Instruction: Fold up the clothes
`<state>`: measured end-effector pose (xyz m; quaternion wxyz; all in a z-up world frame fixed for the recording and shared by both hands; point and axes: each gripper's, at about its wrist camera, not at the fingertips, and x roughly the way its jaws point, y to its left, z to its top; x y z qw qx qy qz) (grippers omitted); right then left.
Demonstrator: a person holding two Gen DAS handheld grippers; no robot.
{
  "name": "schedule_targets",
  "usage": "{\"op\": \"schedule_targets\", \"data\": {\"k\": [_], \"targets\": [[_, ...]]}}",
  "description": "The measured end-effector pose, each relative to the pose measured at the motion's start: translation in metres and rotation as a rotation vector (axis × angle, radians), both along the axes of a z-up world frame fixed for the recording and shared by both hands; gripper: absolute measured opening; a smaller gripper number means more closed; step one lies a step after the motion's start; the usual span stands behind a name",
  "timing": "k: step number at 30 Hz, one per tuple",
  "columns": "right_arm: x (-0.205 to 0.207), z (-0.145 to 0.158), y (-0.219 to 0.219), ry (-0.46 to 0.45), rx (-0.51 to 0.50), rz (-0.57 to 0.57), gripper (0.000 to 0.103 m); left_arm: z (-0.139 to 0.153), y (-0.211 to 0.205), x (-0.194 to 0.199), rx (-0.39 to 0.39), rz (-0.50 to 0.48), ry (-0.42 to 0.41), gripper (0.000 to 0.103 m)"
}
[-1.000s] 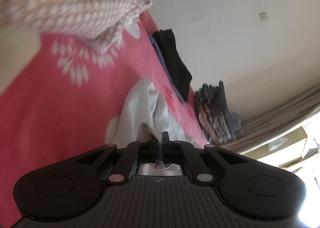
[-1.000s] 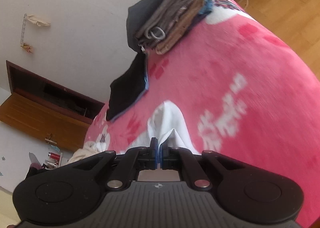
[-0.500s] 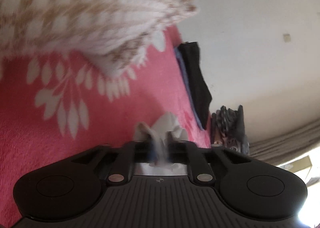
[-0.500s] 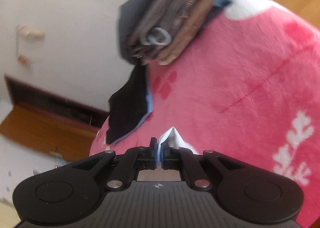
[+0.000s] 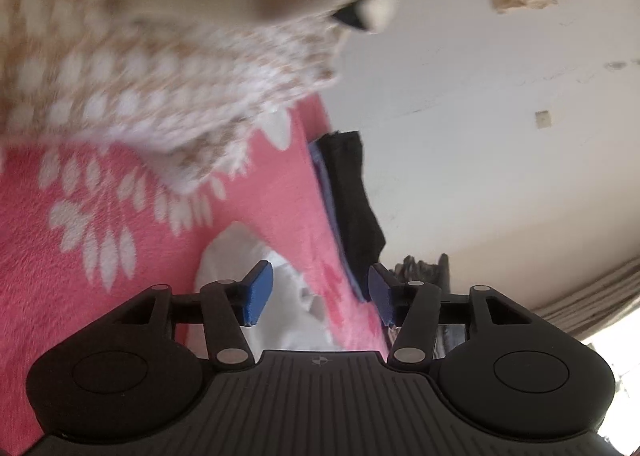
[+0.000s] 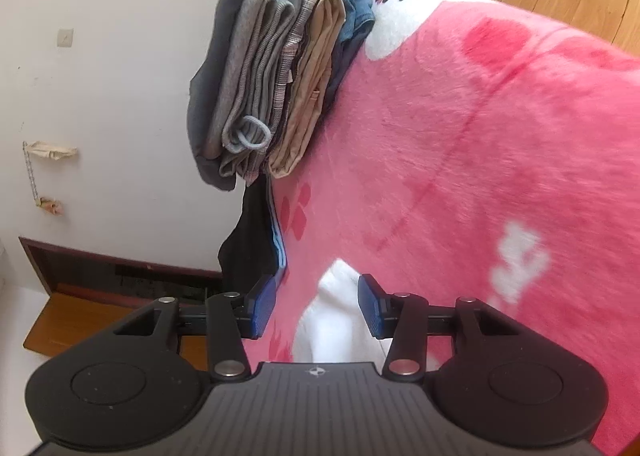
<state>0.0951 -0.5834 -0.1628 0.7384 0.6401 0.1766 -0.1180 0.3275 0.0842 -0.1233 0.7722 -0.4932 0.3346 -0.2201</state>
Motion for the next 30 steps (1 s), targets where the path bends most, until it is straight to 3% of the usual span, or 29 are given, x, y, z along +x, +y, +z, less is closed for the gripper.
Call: {"op": "schedule_targets", "data": {"k": [5, 8, 13, 15, 18, 21, 24, 28, 30], "targets": [[-0.045, 0.019, 0.015, -0.009, 0.009, 0.046, 0.055, 0.041, 0.002, -0.036, 0.072, -0.054, -0.078, 0.055], [-0.073, 0.035, 0.030, 0.008, -0.014, 0.092, 0.056, 0.061, -0.006, -0.064, 0.189, -0.128, -0.116, 0.056], [-0.110, 0.049, 0.072, 0.049, 0.001, 0.187, 0.056, 0.059, -0.021, -0.125, 0.299, -0.256, -0.104, 0.056], [-0.122, 0.042, 0.094, 0.045, 0.049, 0.204, 0.057, 0.046, -0.025, -0.150, 0.295, -0.303, -0.066, 0.055], [-0.134, 0.023, 0.125, 0.078, 0.118, 0.228, 0.057, 0.017, -0.030, -0.176, 0.214, -0.330, 0.018, 0.056], [-0.138, -0.004, 0.147, 0.097, 0.207, 0.216, 0.057, -0.013, -0.032, -0.178, 0.140, -0.269, 0.125, 0.056], [-0.134, -0.021, 0.153, 0.095, 0.254, 0.146, 0.058, -0.024, -0.031, -0.168, 0.158, -0.177, 0.131, 0.056], [-0.122, -0.033, 0.147, 0.097, 0.239, 0.036, 0.057, -0.036, -0.033, -0.143, 0.166, -0.100, 0.139, 0.054], [-0.116, -0.035, 0.144, 0.079, 0.225, -0.004, 0.056, -0.039, -0.035, -0.136, 0.153, -0.081, 0.125, 0.048]]}}
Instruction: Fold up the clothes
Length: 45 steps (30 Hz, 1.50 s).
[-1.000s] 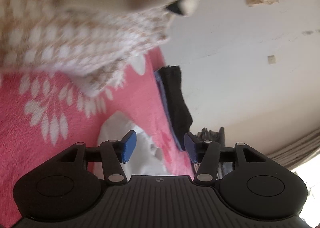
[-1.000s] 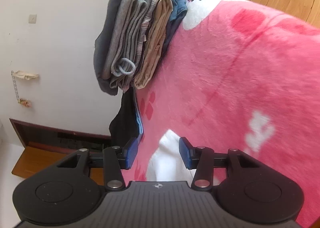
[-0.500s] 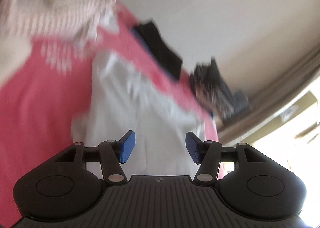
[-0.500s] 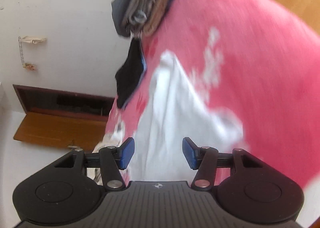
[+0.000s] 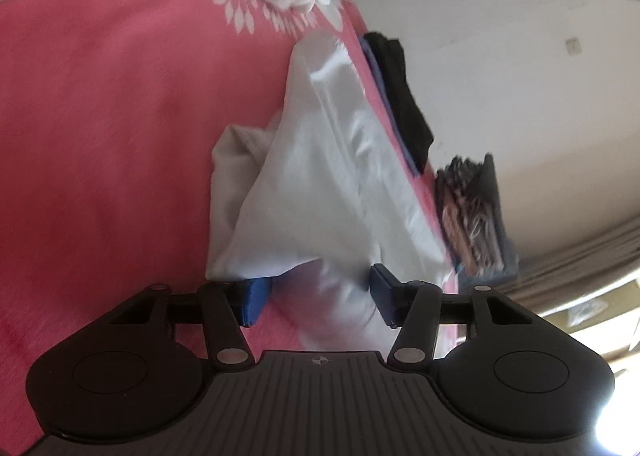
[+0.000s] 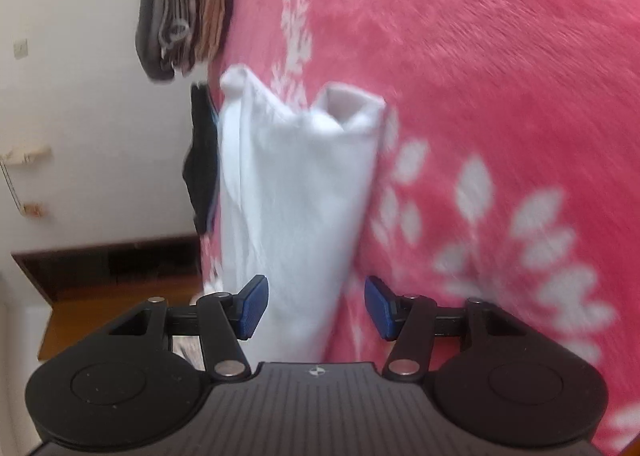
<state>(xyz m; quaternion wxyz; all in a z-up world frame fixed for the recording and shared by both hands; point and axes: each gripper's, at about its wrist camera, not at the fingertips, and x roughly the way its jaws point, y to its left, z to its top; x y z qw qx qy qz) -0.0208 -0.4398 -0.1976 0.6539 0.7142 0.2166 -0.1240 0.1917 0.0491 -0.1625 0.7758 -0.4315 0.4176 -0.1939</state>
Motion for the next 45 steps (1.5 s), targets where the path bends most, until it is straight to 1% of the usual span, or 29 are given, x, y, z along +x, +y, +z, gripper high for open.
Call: {"op": "schedule_targets", "data": {"k": [1, 3, 4, 5, 6, 7, 8, 9, 10, 11, 13, 16, 19, 23, 25, 28, 31, 34, 36, 37, 39, 40, 41, 42, 43, 44, 45], "targets": [[0.004, -0.001, -0.001, -0.003, -0.013, -0.011, 0.056, -0.001, -0.001, 0.003, 0.002, 0.009, -0.010, 0.046], [0.011, -0.002, -0.003, -0.008, -0.032, -0.036, 0.054, -0.003, -0.009, 0.008, 0.018, 0.027, -0.025, 0.036], [0.014, -0.003, -0.004, -0.010, -0.040, -0.051, 0.049, -0.004, -0.009, 0.009, 0.017, 0.045, -0.026, 0.033], [0.016, -0.005, -0.004, -0.008, -0.047, -0.062, 0.043, -0.005, -0.010, 0.009, 0.016, 0.062, -0.027, 0.026], [0.019, -0.006, -0.005, -0.005, -0.053, -0.072, 0.040, -0.005, -0.010, 0.009, 0.016, 0.079, -0.029, 0.018], [0.021, -0.009, -0.006, -0.006, -0.059, -0.084, 0.031, -0.005, -0.010, 0.009, 0.020, 0.090, -0.029, 0.013], [0.021, -0.010, -0.006, 0.000, -0.068, -0.093, 0.019, -0.005, -0.010, 0.009, 0.023, 0.101, -0.030, 0.007], [0.021, -0.011, -0.007, 0.006, -0.077, -0.103, 0.013, -0.002, -0.009, 0.006, 0.029, 0.111, -0.035, 0.003], [0.023, -0.014, -0.007, 0.011, -0.091, -0.110, 0.006, 0.000, -0.008, 0.004, 0.035, 0.122, -0.040, 0.002], [0.024, -0.013, -0.005, 0.011, -0.107, -0.117, 0.003, 0.005, -0.008, 0.001, 0.042, 0.129, -0.051, 0.001], [0.022, -0.009, -0.001, 0.007, -0.140, -0.125, 0.002, 0.015, -0.005, -0.005, 0.052, 0.138, -0.077, 0.000], [0.012, 0.001, 0.006, -0.006, -0.180, -0.127, 0.001, 0.024, 0.002, -0.019, 0.043, 0.145, -0.087, 0.000], [-0.001, 0.011, 0.016, -0.007, -0.187, -0.116, 0.001, 0.033, 0.012, -0.035, 0.058, 0.134, -0.096, 0.000], [-0.032, 0.018, 0.036, -0.004, -0.175, -0.095, 0.001, 0.043, 0.031, -0.066, 0.085, 0.106, -0.111, 0.000], [-0.056, 0.020, 0.048, -0.001, -0.164, -0.090, 0.001, 0.049, 0.041, -0.085, 0.105, 0.078, -0.114, 0.000], [-0.094, 0.023, 0.066, 0.012, -0.142, -0.082, 0.001, 0.056, 0.055, -0.117, 0.158, 0.015, -0.113, 0.000], [-0.136, 0.025, 0.090, 0.041, -0.100, -0.072, 0.001, 0.060, 0.074, -0.148, 0.202, -0.019, -0.090, 0.000], [-0.176, 0.022, 0.120, 0.076, -0.058, -0.055, 0.001, 0.053, 0.091, -0.179, 0.236, -0.027, -0.035, 0.000], [-0.198, 0.018, 0.138, 0.087, -0.035, -0.044, 0.001, 0.044, 0.098, -0.190, 0.263, -0.036, -0.017, 0.000], [-0.208, 0.015, 0.144, 0.102, -0.046, -0.034, 0.002, 0.039, 0.100, -0.192, 0.274, -0.046, -0.014, 0.000], [-0.216, 0.012, 0.149, 0.133, -0.086, -0.014, 0.003, 0.027, 0.101, -0.190, 0.305, -0.062, 0.018, 0.005], [-0.218, 0.011, 0.149, 0.144, -0.108, -0.002, 0.004, 0.024, 0.101, -0.188, 0.303, -0.080, 0.029, 0.006], [-0.217, 0.014, 0.146, 0.163, -0.132, 0.027, 0.005, 0.020, 0.102, -0.185, 0.303, -0.098, 0.038, 0.011], [-0.215, 0.018, 0.142, 0.181, -0.157, 0.055, 0.006, 0.024, 0.104, -0.186, 0.315, -0.107, 0.030, 0.019], [-0.214, 0.022, 0.139, 0.200, -0.183, 0.084, 0.014, 0.028, 0.107, -0.186, 0.328, -0.117, 0.022, 0.021], [-0.217, 0.030, 0.138, 0.225, -0.226, 0.113, 0.023, 0.032, 0.109, -0.186, 0.341, -0.126, 0.013, 0.025], [-0.222, 0.040, 0.138, 0.250, -0.282, 0.127, 0.030, 0.038, 0.113, -0.188, 0.362, -0.128, -0.007, 0.034]]}}
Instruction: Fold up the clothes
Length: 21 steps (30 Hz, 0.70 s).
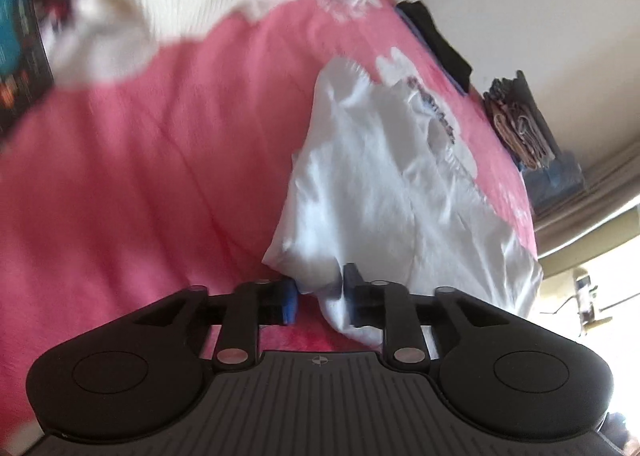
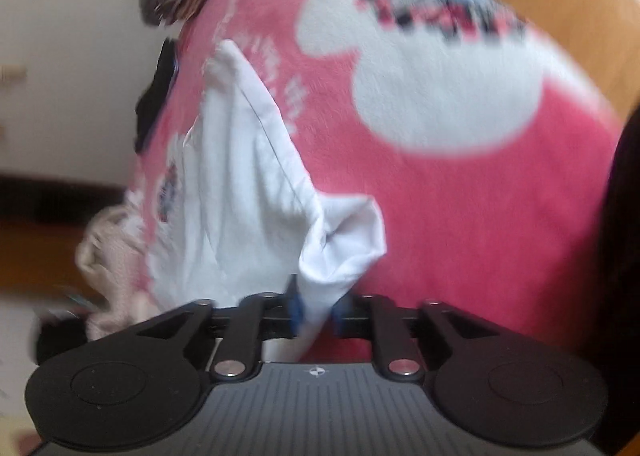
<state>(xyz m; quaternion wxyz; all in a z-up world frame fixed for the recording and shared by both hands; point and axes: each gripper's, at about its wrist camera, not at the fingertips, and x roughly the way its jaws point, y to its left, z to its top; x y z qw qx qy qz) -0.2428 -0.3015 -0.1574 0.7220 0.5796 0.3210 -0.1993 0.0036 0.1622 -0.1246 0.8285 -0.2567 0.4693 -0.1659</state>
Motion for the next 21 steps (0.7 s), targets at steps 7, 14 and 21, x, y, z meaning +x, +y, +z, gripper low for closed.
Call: {"op": "schedule_targets", "data": {"k": [7, 14, 21], "targets": [[-0.019, 0.052, -0.017, 0.070, -0.304, 0.029, 0.047, 0.037, 0.011, 0.007, 0.143, 0.000, -0.171, 0.056], [0.044, 0.066, -0.040, 0.004, -0.396, 0.103, 0.047, 0.033, -0.027, 0.079, 0.166, -0.044, -0.177, 0.059], [0.116, 0.063, -0.055, 0.010, -0.485, 0.239, 0.047, 0.011, -0.048, 0.142, 0.160, -0.086, -0.152, 0.060]]}}
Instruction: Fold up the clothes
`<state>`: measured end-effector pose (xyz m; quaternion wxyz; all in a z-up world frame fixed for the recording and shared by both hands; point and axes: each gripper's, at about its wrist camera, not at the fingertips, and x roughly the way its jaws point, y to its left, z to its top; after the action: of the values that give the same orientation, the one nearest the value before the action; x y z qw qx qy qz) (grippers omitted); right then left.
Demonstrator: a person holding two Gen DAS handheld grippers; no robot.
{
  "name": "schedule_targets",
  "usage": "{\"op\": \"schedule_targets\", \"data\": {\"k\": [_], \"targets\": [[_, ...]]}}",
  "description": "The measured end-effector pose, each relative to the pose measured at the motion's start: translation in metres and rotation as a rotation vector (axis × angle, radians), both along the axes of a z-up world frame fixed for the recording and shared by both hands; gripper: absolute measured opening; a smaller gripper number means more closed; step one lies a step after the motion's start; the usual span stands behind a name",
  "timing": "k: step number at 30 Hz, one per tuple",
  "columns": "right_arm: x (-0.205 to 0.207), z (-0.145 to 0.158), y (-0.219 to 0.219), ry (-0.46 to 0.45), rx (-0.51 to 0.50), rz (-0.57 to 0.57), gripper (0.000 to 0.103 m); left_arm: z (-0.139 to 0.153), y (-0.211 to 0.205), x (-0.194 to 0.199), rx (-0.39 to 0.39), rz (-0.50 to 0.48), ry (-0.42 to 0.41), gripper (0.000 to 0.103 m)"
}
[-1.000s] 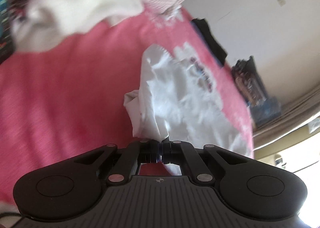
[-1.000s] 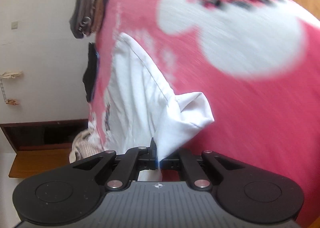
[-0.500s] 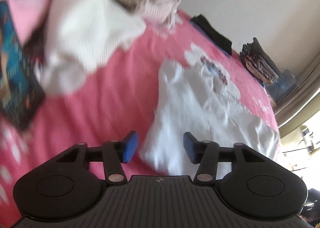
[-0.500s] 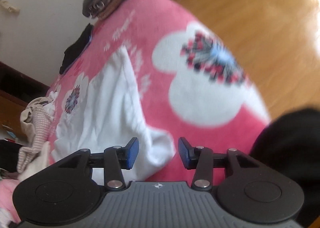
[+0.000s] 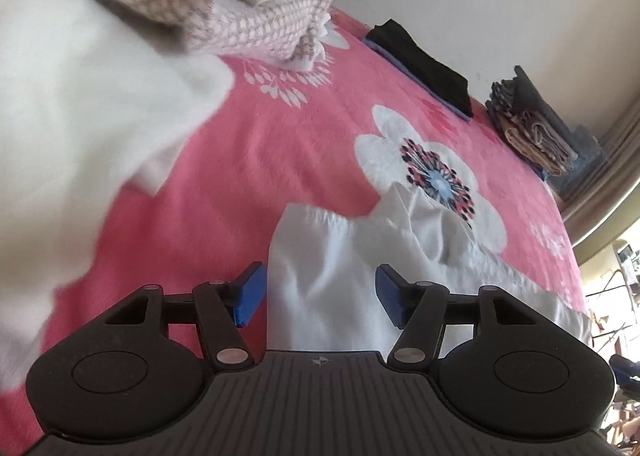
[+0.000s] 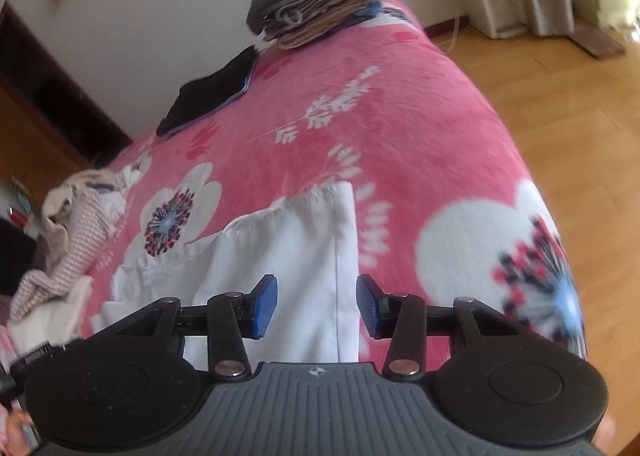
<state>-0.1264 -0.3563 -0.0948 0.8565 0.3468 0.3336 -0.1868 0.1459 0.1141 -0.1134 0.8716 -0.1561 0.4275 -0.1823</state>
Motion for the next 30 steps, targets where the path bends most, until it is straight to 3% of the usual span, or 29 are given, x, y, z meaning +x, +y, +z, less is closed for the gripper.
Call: {"op": "schedule_targets", "data": {"k": [7, 15, 18, 19, 21, 22, 30], "targets": [[0.052, -0.011, -0.017, 0.051, -0.080, 0.076, 0.047, -0.013, -0.007, 0.022, 0.001, -0.036, -0.010, 0.057], [0.078, -0.031, -0.044, 0.081, -0.064, 0.040, 0.047, -0.015, -0.012, 0.026, 0.025, -0.062, -0.060, 0.033], [0.078, -0.031, -0.040, 0.073, -0.081, 0.055, 0.038, -0.014, -0.013, 0.025, 0.015, -0.077, -0.085, 0.013], [0.077, -0.029, -0.038, 0.066, -0.089, 0.055, 0.034, -0.014, -0.014, 0.025, 0.011, -0.087, -0.092, 0.011], [0.075, -0.025, -0.037, 0.049, -0.095, 0.059, 0.016, -0.013, -0.016, 0.022, 0.017, -0.096, -0.114, 0.005], [0.073, -0.023, -0.036, 0.040, -0.103, 0.053, 0.012, -0.011, -0.017, 0.021, 0.019, -0.099, -0.125, 0.005], [0.049, 0.001, -0.034, -0.064, -0.113, 0.016, 0.004, 0.010, -0.007, 0.007, -0.054, -0.076, -0.191, 0.001]]}}
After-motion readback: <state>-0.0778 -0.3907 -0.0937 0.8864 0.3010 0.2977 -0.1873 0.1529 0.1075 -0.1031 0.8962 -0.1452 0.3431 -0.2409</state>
